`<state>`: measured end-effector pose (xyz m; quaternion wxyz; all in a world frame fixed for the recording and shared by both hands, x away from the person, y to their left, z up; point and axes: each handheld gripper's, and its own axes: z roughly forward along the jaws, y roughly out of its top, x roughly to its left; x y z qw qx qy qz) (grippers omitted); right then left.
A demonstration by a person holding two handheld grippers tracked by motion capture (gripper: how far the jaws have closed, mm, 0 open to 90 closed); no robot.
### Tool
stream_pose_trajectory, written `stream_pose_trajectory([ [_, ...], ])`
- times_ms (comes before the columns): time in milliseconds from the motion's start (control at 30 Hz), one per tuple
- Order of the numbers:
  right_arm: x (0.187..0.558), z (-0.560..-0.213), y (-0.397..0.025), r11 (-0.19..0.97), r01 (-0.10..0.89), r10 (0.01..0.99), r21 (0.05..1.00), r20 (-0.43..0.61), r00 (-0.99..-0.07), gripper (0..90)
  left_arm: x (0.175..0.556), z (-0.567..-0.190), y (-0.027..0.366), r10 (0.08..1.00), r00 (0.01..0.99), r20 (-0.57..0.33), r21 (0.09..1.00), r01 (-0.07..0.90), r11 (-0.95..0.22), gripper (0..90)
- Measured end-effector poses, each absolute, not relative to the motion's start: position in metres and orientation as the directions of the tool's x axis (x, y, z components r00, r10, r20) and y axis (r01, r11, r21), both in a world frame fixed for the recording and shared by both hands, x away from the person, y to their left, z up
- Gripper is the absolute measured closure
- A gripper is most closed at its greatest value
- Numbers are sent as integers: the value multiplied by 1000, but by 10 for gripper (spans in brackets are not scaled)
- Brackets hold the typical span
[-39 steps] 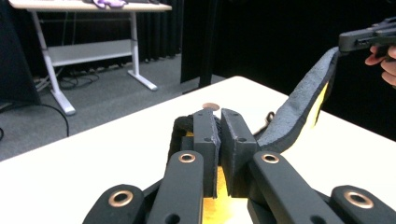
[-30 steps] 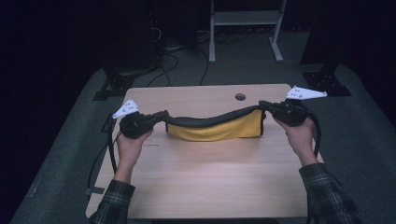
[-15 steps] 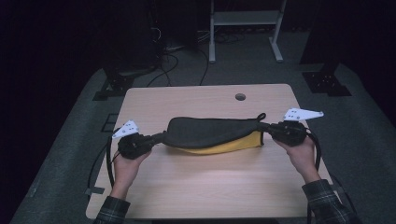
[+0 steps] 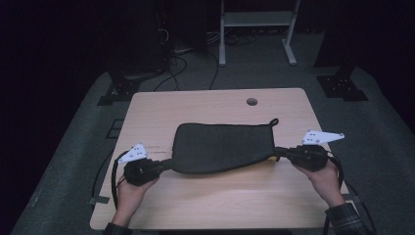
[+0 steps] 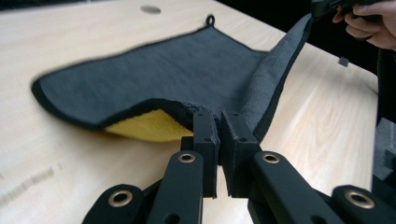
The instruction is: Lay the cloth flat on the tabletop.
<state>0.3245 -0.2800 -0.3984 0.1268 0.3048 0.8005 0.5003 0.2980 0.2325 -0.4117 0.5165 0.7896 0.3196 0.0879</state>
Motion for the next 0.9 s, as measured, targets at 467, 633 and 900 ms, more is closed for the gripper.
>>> stream_pose_trajectory([
  [467,287,-434,-285,409,449,606,795,131,-785,889,271,-447,229,614,749,-250,771,537,-342,842],
  [633,273,-447,-281,470,471,598,746,123,-792,888,266,-457,224,625,735,-262,720,580,-381,842],
  [900,268,-457,-277,528,495,594,690,117,-796,888,255,-466,223,626,719,-304,673,626,-393,842],
])
